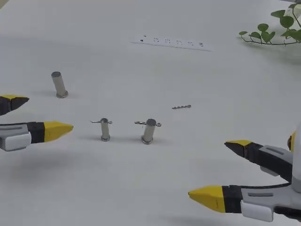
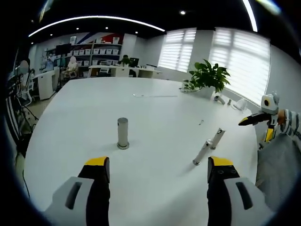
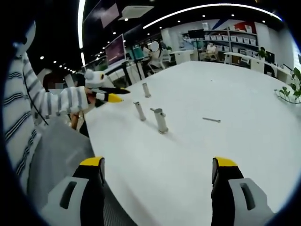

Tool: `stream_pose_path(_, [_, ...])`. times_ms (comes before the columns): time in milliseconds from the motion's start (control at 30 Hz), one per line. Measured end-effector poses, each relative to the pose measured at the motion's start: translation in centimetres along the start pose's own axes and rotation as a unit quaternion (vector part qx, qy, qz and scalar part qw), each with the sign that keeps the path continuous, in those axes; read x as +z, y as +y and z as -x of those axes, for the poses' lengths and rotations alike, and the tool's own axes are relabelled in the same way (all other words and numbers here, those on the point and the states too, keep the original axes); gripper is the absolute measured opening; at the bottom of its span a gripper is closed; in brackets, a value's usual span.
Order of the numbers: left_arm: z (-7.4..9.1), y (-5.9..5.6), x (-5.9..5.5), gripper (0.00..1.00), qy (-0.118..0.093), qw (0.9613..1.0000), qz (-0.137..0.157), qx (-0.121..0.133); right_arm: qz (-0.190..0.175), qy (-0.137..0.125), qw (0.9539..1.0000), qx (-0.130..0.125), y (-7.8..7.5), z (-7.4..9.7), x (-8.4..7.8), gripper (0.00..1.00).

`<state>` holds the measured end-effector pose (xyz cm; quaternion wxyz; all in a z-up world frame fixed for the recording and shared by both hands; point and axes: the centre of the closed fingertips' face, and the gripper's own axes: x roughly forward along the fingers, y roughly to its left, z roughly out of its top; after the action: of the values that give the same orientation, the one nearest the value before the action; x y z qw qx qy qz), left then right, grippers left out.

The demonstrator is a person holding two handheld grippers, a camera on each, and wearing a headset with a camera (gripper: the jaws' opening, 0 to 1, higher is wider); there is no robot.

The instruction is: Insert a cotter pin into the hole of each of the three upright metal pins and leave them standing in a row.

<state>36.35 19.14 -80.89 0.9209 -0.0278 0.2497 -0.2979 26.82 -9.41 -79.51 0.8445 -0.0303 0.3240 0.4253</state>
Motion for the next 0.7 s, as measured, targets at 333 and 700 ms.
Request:
stream_pose_path(333, [-1.7, 2.8, 2.0, 0.75, -0.008, 0.9984, -0.026, 0.049, -0.013, -0.012, 0.9997, -0.017, -0.4, 0.6, 0.0, 0.96])
stream_pose_path(700, [-3.6, 4.3, 2.3, 0.64, -0.003, 0.9965, -0.028, 0.078, -0.020, -0.012, 0.9995, -0.023, -0.3, 0.6, -0.2, 0.96])
